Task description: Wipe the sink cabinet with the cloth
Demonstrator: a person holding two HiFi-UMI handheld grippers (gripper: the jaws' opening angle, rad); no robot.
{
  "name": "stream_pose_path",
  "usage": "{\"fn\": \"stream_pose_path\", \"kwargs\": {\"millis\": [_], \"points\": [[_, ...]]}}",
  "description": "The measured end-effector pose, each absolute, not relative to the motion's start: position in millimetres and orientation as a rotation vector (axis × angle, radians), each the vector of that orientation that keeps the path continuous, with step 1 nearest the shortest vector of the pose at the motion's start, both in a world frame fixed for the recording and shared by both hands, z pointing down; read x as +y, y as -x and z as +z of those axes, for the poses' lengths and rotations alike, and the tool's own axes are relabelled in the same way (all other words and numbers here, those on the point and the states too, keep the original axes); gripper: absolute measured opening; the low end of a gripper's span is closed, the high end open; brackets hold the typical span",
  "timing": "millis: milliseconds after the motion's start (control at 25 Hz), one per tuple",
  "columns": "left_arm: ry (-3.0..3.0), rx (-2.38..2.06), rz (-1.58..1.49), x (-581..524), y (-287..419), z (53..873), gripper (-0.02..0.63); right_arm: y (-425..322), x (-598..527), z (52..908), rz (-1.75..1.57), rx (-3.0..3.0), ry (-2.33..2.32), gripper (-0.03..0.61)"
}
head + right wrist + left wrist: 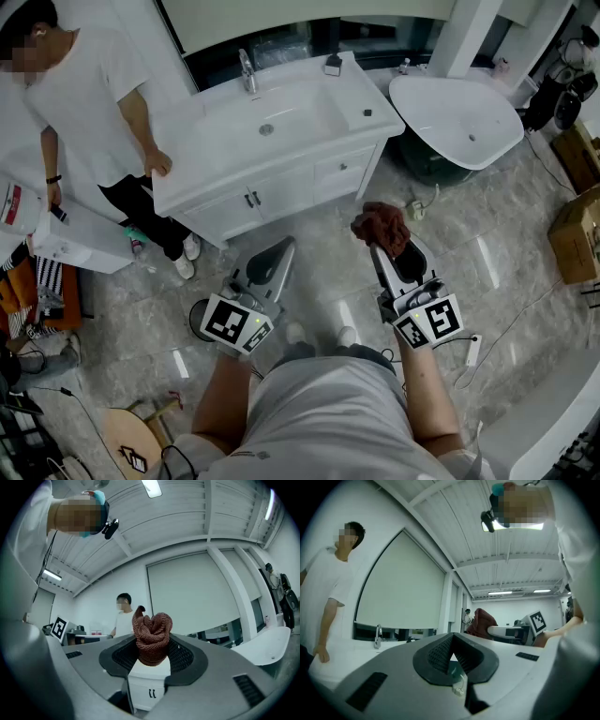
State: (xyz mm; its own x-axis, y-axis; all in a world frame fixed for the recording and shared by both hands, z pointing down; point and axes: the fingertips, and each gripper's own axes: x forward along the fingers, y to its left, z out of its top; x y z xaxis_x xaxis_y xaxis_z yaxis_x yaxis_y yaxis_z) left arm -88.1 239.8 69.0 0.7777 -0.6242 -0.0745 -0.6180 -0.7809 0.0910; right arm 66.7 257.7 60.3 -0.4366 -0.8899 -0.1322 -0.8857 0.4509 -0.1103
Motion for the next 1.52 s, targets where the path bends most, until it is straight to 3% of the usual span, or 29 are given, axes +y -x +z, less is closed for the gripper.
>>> {"fn": "stream_pose_path", "kwargs": {"millis": [1000, 1520], "points": [[-2.904, -0.955, -0.123, 197.4, 172.6, 98.3, 0.009, -12.0, 220.3, 91.3, -0.179, 2.388, 1.692, 0.176], [-2.865, -1.041, -0.06, 148.7, 163.2, 111.2, 0.009, -35.4, 151.9, 112.9, -0.277, 2.385, 1.655, 0.176]]}}
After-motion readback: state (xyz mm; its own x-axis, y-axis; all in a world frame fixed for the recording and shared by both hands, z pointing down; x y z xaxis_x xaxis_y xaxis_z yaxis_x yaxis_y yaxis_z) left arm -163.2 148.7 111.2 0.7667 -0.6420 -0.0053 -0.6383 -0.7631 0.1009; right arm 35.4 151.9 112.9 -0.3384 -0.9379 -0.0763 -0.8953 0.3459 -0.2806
